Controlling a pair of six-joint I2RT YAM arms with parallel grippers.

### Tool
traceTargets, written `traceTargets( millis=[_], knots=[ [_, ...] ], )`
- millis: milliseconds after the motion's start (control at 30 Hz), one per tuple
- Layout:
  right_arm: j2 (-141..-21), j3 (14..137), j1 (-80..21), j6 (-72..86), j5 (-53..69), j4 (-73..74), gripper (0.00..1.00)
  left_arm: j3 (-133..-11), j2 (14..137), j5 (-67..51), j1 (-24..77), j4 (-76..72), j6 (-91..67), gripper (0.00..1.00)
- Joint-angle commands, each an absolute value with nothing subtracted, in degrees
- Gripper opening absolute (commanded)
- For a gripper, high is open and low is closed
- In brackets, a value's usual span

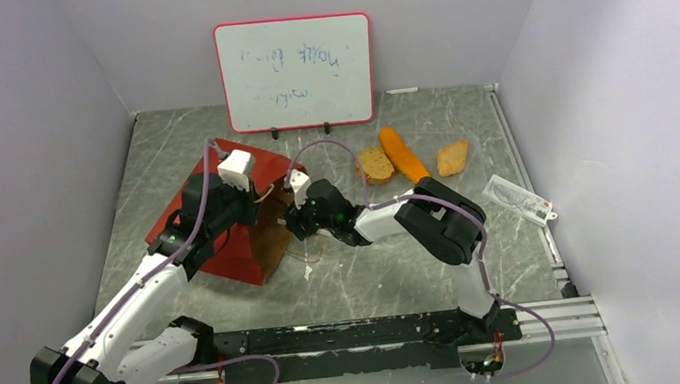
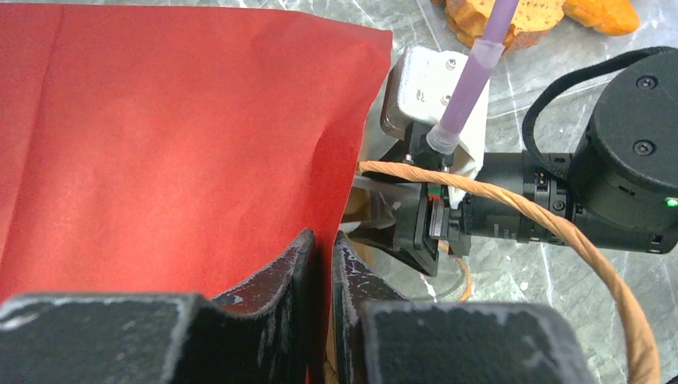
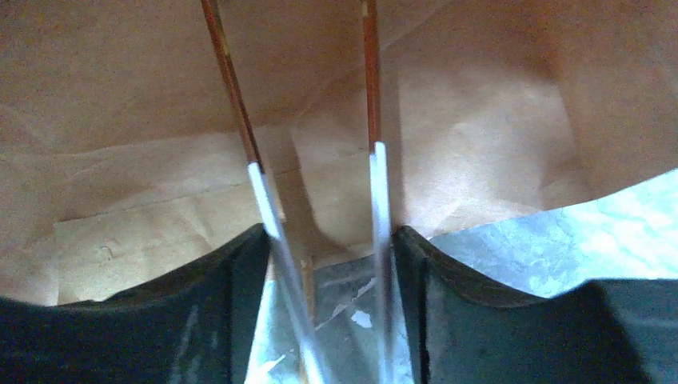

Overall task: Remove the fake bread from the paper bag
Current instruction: Pick up the fake bread from the paper bag.

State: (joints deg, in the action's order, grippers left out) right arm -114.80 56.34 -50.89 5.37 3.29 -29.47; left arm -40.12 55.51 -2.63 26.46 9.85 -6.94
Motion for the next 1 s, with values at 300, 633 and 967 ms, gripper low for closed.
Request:
traceTargets(
  millis=[300, 633, 967],
  knots=[
    [-116.0, 56.8, -50.4, 7.4, 10.0, -27.0, 0.2, -42.2, 54.8, -3.6, 26.8, 8.6, -9.0, 0.07],
    [-107.7, 52.9, -50.4, 10.6, 8.6, -24.7, 0.0, -42.4, 54.9, 5.5, 26.8, 8.3, -12.1, 0.07],
    [-99.4, 51.5, -52.1, 12.7, 1.6, -17.0, 0.0, -43.5, 57.1, 12.9, 26.8, 7.3, -14.3, 0.07]
  ],
)
